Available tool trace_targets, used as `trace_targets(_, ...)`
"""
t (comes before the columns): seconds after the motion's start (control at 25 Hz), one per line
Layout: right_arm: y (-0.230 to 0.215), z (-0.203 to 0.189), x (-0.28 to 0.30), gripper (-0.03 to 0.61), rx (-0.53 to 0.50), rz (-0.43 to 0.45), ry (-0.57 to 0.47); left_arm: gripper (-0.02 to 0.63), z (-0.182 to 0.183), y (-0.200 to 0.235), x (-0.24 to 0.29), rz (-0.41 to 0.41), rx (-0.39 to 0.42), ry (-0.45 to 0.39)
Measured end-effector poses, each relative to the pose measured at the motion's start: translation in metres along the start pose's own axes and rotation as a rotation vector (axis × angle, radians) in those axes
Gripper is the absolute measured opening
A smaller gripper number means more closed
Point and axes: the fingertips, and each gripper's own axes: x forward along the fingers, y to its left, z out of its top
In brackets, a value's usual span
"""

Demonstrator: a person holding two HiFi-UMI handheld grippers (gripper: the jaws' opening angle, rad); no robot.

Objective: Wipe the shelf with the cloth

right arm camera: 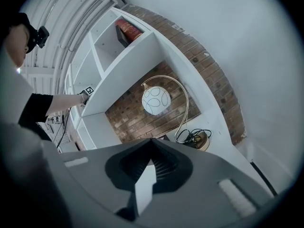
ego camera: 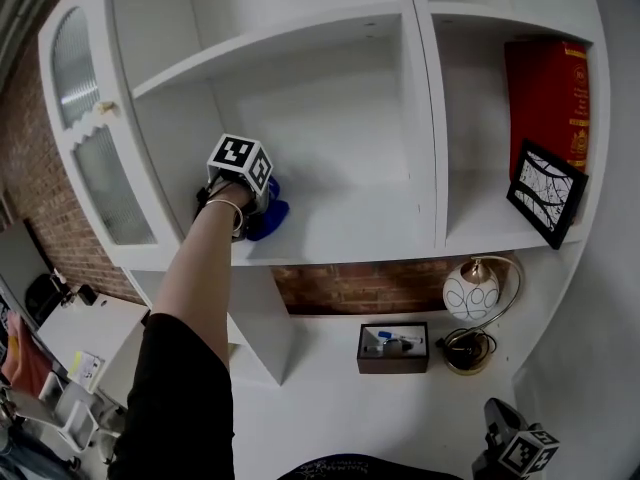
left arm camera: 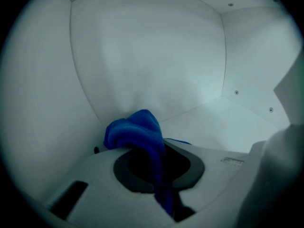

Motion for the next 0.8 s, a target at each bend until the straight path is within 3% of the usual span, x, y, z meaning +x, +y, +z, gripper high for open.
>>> trace_targets(0.16, 0.002, -0.005, 0.01, 0.008, 0.007, 0.021, 0.014, 0.034, 0.005, -0.029, 0.004, -0.059, 0.079, 0.003)
trace_targets(0.36, 0.008, -0.007, 0.012, 0.008, -0.002, 0.034, 0.022, 0.034, 0.015, -0.082, 0.004, -0.199, 0.157, 0.009)
trace_targets(0.52, 0.008, -0.008, 0.003, 0.008, 0.003, 0.018, 0.017, 0.034, 0.026, -0.118, 0.008, -0.284, 0.174, -0.005)
trace_targets(0.8, -0.002, -0.007, -0.016, 0.008, 0.027, -0.018, -0.023, 0.034, 0.045, -0.168, 0.015, -0.36, 0.187, -0.033)
